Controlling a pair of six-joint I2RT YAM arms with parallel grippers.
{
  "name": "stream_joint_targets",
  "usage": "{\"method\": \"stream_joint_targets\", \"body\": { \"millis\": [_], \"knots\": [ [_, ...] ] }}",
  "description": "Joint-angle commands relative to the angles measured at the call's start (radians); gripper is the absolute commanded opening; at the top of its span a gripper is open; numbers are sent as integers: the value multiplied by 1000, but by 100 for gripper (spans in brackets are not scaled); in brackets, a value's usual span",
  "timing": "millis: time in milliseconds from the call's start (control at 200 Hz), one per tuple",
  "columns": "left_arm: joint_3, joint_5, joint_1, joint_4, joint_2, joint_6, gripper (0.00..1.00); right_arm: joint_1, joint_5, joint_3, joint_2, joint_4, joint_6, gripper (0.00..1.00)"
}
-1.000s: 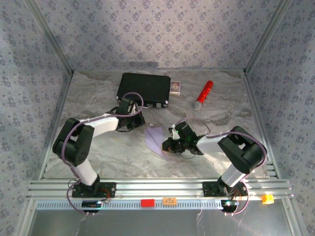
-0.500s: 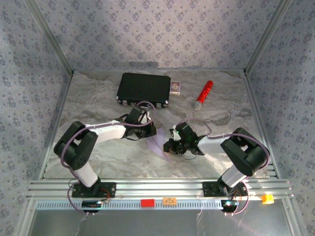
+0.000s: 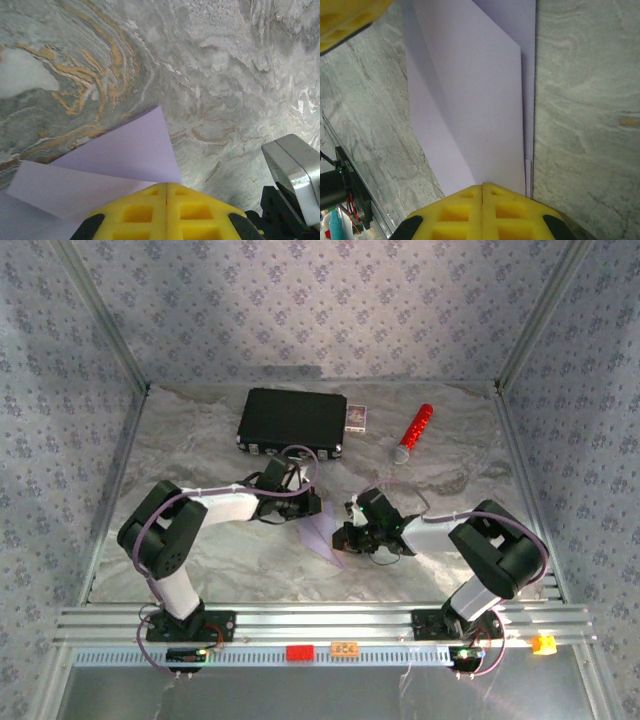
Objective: Fold a paper plane with a square sheet of paper (pick it up from the middle)
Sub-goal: Fourth fold the wing at the center of the table.
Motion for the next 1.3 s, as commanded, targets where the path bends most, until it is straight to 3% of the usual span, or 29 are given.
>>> {"method": "stream_joint_targets", "body": {
  "millis": [0, 415, 770, 894, 1294],
  "knots": [
    [-3, -12, 2, -28, 39, 17, 4, 4, 41, -21, 14, -148, -7, 0],
    [-17, -40, 27, -47, 107, 4, 2, 27, 22, 101, -45, -168, 5, 2],
    [-28, -32, 27, -28, 116, 6, 2, 28, 23, 270, 171, -150, 9, 3],
    [-29, -37, 26, -33, 116, 9, 2, 30, 25, 229, 178, -139, 23, 4],
    [-30, -43, 27, -26, 125, 4, 2, 41, 35, 27, 5, -83, 58, 6]
  ]
}}
